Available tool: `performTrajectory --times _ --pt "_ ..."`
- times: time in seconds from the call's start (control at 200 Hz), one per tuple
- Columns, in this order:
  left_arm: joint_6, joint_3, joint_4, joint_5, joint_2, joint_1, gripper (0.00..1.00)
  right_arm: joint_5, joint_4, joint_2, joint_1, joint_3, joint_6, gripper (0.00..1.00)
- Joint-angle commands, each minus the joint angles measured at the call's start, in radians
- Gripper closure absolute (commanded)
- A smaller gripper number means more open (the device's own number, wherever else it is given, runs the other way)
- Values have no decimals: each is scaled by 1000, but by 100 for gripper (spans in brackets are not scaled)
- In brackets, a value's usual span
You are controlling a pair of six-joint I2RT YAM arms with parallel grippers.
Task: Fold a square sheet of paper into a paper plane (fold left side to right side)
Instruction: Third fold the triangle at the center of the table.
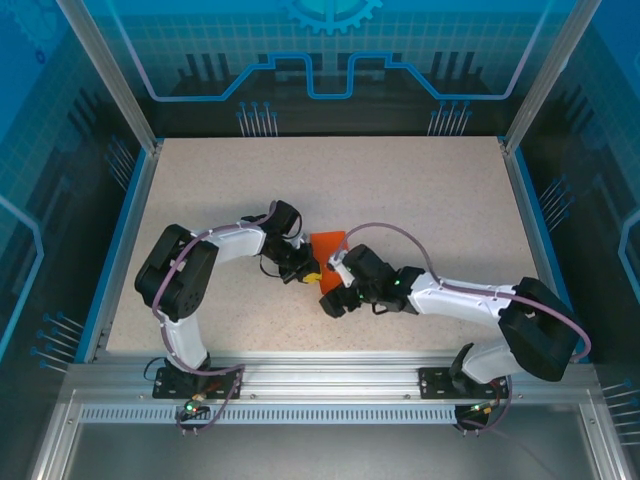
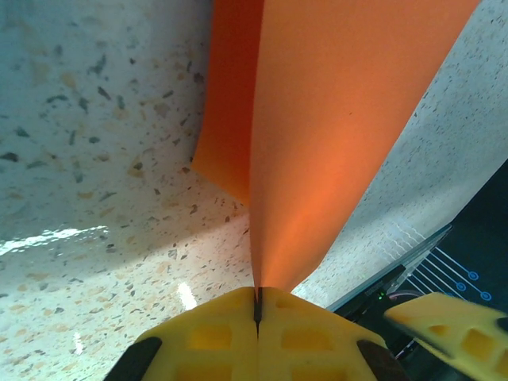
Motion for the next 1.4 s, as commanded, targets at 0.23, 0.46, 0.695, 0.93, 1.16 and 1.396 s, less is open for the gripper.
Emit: performTrajectory --times 0.23,0.46,0.695,0.93,1.16,1.396 --pt "-24 2 -36 28 3 -4 100 105 15 181 87 114 -105 23" --pt "-19 2 -38 35 11 -4 100 144 16 259 99 159 -104 39" --pt "-8 6 -46 34 13 -4 100 155 3 246 98 158 -100 67" --pt "23 21 -78 10 2 -1 92 124 -18 227 91 159 -97 95" --pt "75 25 -129 -4 -48 40 70 38 -7 202 66 139 -73 100" --pt "147 26 -193 -8 -125 116 56 -37 -4 189 37 126 -54 100"
